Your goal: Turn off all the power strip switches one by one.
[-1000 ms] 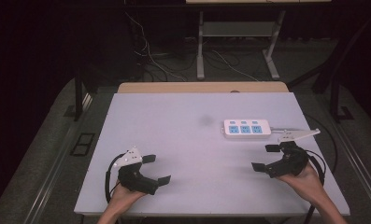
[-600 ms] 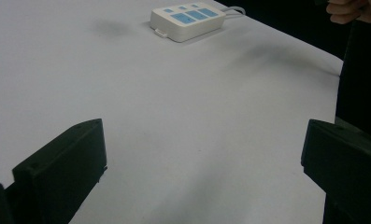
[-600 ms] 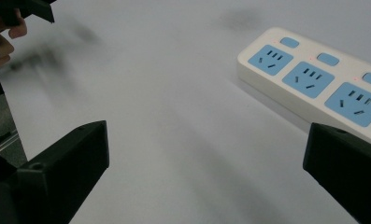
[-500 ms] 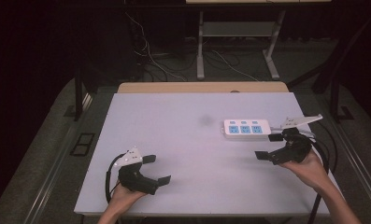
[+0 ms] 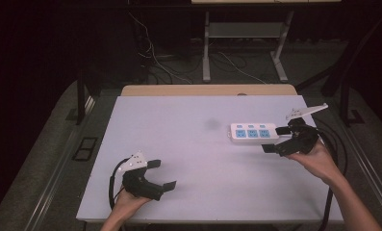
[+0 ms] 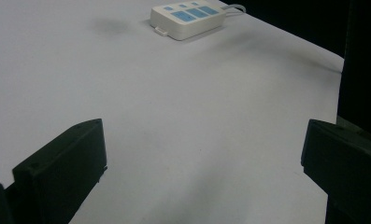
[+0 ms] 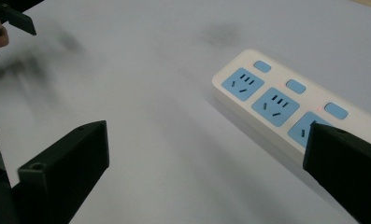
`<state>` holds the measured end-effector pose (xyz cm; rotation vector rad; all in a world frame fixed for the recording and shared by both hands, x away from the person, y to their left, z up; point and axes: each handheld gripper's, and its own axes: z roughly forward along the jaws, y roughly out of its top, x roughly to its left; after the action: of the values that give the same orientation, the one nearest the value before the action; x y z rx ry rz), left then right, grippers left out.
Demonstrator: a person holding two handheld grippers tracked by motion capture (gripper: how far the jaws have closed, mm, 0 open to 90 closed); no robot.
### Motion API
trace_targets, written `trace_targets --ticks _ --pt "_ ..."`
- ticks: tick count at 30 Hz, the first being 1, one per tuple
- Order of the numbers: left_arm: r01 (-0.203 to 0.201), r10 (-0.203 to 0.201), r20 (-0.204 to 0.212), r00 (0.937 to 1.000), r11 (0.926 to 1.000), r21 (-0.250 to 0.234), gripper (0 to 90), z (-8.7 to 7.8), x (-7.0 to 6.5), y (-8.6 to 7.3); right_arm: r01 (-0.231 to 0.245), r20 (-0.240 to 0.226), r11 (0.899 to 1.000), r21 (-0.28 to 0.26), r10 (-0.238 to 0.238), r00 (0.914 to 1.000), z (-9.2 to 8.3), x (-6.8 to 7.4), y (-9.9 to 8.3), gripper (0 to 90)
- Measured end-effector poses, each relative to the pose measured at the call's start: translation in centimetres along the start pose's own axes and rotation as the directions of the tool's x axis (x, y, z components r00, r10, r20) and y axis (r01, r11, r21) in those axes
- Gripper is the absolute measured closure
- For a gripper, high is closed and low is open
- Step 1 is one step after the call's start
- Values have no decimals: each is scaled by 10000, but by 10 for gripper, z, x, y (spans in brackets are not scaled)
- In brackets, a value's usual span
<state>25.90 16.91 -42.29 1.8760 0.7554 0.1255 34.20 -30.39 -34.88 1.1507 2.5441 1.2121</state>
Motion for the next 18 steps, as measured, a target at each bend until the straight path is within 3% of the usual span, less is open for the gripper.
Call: trace_targets --ticks 18 --pt "-37 38 -69 10000 9999 111 0 0 1 0 -172 241 9994 309 165 9996 8 -27 26 1"
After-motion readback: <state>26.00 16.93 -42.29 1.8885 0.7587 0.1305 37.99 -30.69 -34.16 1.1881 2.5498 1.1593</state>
